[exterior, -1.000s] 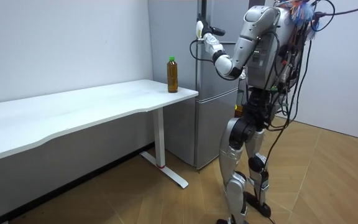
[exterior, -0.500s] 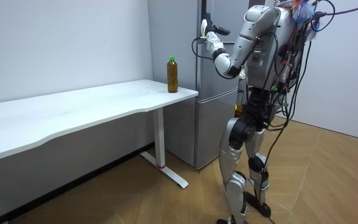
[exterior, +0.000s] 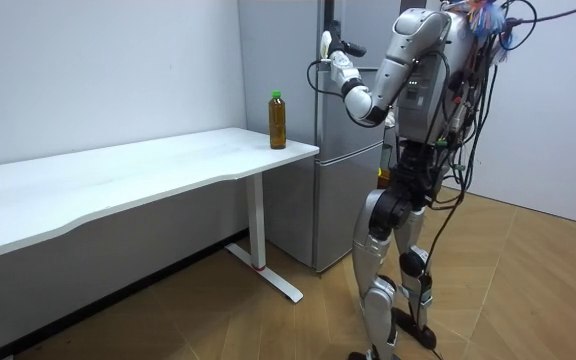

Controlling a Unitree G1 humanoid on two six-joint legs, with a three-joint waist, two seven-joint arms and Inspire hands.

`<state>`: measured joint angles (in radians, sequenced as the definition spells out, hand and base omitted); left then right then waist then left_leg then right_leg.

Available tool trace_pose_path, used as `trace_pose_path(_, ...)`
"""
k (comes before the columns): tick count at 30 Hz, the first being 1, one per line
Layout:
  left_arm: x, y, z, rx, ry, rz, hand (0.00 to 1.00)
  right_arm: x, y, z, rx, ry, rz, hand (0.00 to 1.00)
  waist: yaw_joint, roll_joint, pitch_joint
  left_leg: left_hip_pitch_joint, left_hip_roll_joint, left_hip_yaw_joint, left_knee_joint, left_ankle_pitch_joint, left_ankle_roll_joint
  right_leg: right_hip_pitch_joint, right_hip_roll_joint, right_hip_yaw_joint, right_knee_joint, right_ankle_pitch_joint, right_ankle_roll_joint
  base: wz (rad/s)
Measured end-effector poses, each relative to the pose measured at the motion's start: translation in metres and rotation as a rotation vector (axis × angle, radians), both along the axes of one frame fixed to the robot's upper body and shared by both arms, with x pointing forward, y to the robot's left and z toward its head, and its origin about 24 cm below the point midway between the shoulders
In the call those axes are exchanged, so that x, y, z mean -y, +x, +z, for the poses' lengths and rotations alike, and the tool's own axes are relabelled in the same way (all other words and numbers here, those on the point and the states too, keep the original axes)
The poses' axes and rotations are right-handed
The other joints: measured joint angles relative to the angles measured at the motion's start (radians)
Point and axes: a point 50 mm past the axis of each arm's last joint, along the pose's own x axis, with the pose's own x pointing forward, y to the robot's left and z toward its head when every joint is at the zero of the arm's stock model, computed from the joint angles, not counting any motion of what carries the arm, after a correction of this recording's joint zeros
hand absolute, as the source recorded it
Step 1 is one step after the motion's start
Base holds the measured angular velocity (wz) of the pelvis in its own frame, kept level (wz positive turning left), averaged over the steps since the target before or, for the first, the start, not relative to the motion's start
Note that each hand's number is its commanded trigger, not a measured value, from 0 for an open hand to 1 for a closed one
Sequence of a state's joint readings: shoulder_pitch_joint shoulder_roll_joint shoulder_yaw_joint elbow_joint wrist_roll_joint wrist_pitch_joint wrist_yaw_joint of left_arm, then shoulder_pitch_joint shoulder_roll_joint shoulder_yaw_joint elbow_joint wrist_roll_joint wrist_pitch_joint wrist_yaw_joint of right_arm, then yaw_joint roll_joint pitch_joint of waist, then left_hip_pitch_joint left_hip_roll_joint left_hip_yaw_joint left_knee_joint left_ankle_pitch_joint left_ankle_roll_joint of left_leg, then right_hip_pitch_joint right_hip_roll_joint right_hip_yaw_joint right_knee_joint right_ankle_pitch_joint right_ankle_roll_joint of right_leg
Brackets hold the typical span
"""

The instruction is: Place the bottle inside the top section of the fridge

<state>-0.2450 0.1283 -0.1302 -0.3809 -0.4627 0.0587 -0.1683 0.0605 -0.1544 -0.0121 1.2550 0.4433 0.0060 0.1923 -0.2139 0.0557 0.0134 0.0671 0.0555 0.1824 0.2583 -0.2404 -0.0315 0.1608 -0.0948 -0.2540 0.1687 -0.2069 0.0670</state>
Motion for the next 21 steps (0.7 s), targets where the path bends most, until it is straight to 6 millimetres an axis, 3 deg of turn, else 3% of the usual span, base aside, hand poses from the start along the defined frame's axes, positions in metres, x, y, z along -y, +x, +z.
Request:
trace_pose_path(1,0.002,-0.002,-0.001,0.002,-0.007,-0.022,0.8,0.0,0.0,0.0,-0.001,-0.001,0.002,0.0,0.002,0.0,0.0014,0.0,0.0,0.0,0.0,0.0,0.0,0.001,0.0,-0.003,0.0,0.0,0.0,0.04)
trace_pose_path(2,0.004,-0.003,-0.001,0.005,-0.007,-0.028,0.74,0.0,0.001,0.0,-0.003,-0.001,0.007,0.0,0.005,0.0,0.0019,-0.001,-0.001,-0.001,0.0,0.0,0.0,0.001,-0.001,-0.006,0.0,0.0,0.0,0.05)
trace_pose_path(4,0.002,-0.002,-0.001,0.003,-0.008,-0.022,0.72,0.0,0.002,0.0,-0.006,0.0,0.014,0.0,0.004,-0.002,0.0044,-0.002,-0.001,-0.002,0.0,0.001,0.001,0.001,-0.002,-0.009,0.0,0.0,0.0,0.02)
trace_pose_path(9,0.004,-0.003,-0.001,0.003,-0.018,-0.033,0.47,0.0,0.003,0.0,-0.008,0.0,0.013,0.0,0.003,0.001,0.006,-0.003,-0.002,-0.002,0.001,0.001,0.002,0.001,-0.002,-0.008,0.001,0.0,0.0,0.0)
trace_pose_path(10,0.005,-0.003,-0.001,0.002,-0.018,-0.037,0.38,0.0,0.003,0.0,-0.008,0.0,0.013,0.0,0.003,0.002,0.0058,-0.003,-0.002,-0.002,0.001,0.001,0.002,0.001,-0.002,-0.008,0.001,0.0,0.0,0.0)
trace_pose_path(12,0.007,-0.004,0.0,0.009,-0.015,-0.057,0.07,0.0,0.003,0.0,-0.008,0.0,0.013,0.0,0.003,0.003,0.0056,-0.003,-0.002,-0.002,0.001,0.001,0.002,0.001,-0.002,-0.007,0.001,0.0,0.0,0.0)
trace_pose_path(13,0.008,-0.005,0.0,0.014,-0.014,-0.068,0.02,0.0,0.003,0.0,-0.008,-0.001,0.015,0.0,0.003,0.003,0.0055,-0.003,-0.002,-0.002,0.001,0.001,0.002,0.001,-0.002,-0.007,0.001,0.0,0.0,0.0)
trace_pose_path(21,0.015,-0.008,0.0,0.025,-0.013,-0.141,0.0,0.0,0.004,0.0,-0.008,0.002,0.016,0.0,-0.001,0.003,0.0049,-0.001,-0.002,0.001,0.001,0.001,0.002,0.001,-0.002,0.002,0.001,0.0,0.0,0.0)
